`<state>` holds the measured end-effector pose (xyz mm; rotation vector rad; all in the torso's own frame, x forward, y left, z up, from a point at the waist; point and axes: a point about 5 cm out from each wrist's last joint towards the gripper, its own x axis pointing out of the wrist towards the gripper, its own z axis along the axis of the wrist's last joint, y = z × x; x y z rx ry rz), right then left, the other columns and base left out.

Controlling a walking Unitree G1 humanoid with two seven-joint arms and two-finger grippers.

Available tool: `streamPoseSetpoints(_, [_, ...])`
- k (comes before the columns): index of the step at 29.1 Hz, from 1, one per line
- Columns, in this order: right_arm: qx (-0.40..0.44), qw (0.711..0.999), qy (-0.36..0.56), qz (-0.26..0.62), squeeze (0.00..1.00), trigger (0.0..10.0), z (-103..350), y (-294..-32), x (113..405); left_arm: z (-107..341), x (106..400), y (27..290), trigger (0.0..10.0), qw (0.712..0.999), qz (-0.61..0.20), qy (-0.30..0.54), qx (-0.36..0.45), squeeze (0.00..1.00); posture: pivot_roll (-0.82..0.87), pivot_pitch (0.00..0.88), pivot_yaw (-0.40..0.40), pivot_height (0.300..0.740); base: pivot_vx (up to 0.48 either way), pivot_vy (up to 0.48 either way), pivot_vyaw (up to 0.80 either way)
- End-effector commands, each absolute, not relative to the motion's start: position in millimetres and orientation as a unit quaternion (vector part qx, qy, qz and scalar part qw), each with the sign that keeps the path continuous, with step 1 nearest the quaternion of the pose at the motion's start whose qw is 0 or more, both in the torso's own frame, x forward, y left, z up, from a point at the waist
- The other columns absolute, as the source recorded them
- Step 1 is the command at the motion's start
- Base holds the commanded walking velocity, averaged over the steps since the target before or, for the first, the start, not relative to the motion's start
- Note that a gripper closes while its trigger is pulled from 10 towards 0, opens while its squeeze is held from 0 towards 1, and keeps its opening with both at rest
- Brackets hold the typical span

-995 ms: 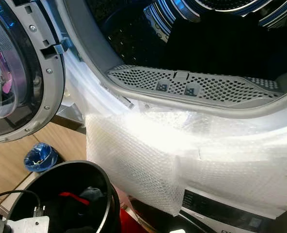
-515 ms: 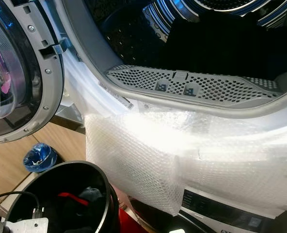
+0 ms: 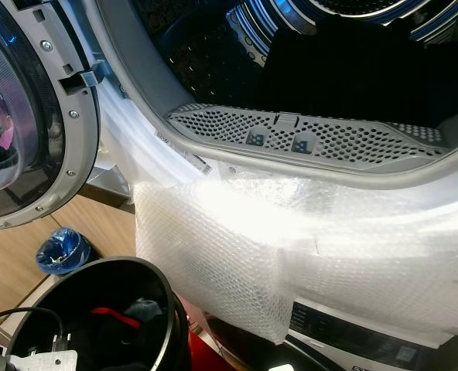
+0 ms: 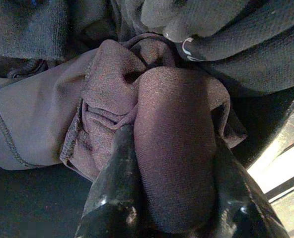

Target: Clothes washing

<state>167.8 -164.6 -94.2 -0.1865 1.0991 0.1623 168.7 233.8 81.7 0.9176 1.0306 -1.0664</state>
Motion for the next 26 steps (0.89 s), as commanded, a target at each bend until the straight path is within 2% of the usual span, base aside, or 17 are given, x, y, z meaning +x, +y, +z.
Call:
streamPoseSetpoints(1, [-0.085, 0.831, 0.544, 0.079, 0.0, 10.0, -100, -163, 155, 77, 164, 243, 0.0, 0.634, -0.454, 0.481, 0.402, 0.0, 0.01, 0.076, 0.185, 0.74, 0.0, 0.0, 0.0])
streamPoseSetpoints(4, [-0.087, 0.831, 0.544, 0.081, 0.0, 10.0, -100, -162, 155, 80, 165, 247, 0.0, 0.636, -0.446, 0.483, 0.404, 0.0, 0.01, 0.07, 0.183, 0.74, 0.0, 0.0, 0.0])
streamPoseSetpoints(10, [-0.089, 0.832, 0.541, 0.087, 0.0, 10.0, -99, -160, 158, 92, 174, 272, 0.0, 0.651, -0.373, 0.494, 0.44, 0.0, 0.01, 0.055, 0.183, 0.74, 0.0, 0.0, 0.0])
streamPoseSetpoints(14, [-0.089, 0.832, 0.54, 0.089, 0.0, 10.0, -99, -160, 159, 114, 186, 287, 0.0, 0.669, -0.322, 0.488, 0.459, 0.0, 0.02, 0.046, 0.181, 0.74, 0.0, 0.0, 0.0])
streamPoseSetpoints(19, [-0.09, 0.832, 0.54, 0.09, 0.0, 10.0, -98, -160, 159, 143, 201, 304, 0.0, 0.671, -0.256, 0.469, 0.513, 0.0, 0.03, 0.048, 0.181, 0.74, 0.0, 0.0, 0.0])
streamPoseSetpoints(21, [-0.089, 0.833, 0.539, 0.09, 0.0, 10.0, -98, -160, 160, 163, 217, 307, 0.0, 0.691, -0.208, 0.424, 0.547, 0.0, 0.03, 0.051, 0.182, 0.74, 0.0, 0.0, 0.0])
streamPoseSetpoints(22, [-0.089, 0.833, 0.539, 0.09, 0.0, 10.0, -98, -160, 160, 163, 217, 307, 0.0, 0.691, -0.208, 0.424, 0.547, 0.0, 0.03, 0.051, 0.182, 0.74, 0.0, 0.0, 0.0])
streamPoseSetpoints(25, [-0.089, 0.833, 0.539, 0.088, 0.0, 10.0, -98, -162, 160, 192, 246, 297, 0.0, 0.749, -0.144, 0.32, 0.562, 0.0, 0.03, 0.054, 0.179, 0.74, 0.0, 0.0, 0.0])
streamPoseSetpoints(26, [-0.09, 0.833, 0.539, 0.088, 0.0, 10.0, -98, -163, 160, 194, 249, 294, 0.0, 0.754, -0.143, 0.309, 0.562, 0.0, 0.03, 0.054, 0.179, 0.74, 0.0, 0.0, 0.0])
